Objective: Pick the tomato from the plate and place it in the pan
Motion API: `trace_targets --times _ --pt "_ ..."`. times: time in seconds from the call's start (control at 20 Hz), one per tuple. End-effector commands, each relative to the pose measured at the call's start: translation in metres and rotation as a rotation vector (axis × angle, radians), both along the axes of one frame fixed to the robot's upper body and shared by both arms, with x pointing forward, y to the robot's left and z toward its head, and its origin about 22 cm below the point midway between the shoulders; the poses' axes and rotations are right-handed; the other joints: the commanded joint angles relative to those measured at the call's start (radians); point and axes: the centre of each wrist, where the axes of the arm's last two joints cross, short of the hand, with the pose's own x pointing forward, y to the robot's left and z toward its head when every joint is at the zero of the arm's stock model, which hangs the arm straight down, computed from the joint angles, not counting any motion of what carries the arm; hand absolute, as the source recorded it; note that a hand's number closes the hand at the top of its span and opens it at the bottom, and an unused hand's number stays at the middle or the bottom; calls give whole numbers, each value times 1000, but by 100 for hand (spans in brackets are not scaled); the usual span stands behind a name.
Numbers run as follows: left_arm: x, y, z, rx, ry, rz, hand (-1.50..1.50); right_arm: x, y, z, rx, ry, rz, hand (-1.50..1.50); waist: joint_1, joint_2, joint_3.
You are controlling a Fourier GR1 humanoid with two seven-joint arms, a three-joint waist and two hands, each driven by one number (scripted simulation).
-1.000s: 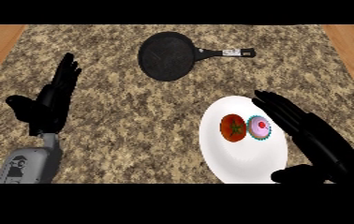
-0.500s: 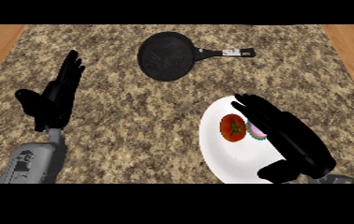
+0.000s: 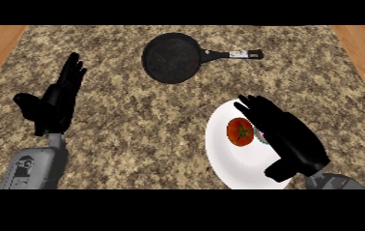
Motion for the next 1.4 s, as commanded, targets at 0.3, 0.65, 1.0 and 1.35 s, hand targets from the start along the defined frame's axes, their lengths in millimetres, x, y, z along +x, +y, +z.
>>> trace_targets --times 0.3,0.65,1.0,1.35 --pt "-3 0 12 2 1 8 0 17 15 -14 -54 41 -4 -150 1 0 0" --pt "16 13 -5 6 7 -8 0 26 30 -39 -117 43 -7 -150 -3 1 0" --pt "-6 3 -9 -14 4 -7 0 59 16 -60 -131 91 -11 -150 6 2 0" --pt "-9 1 -16 -6 -8 -3 0 36 35 -71 -154 54 136 150 3 1 0"
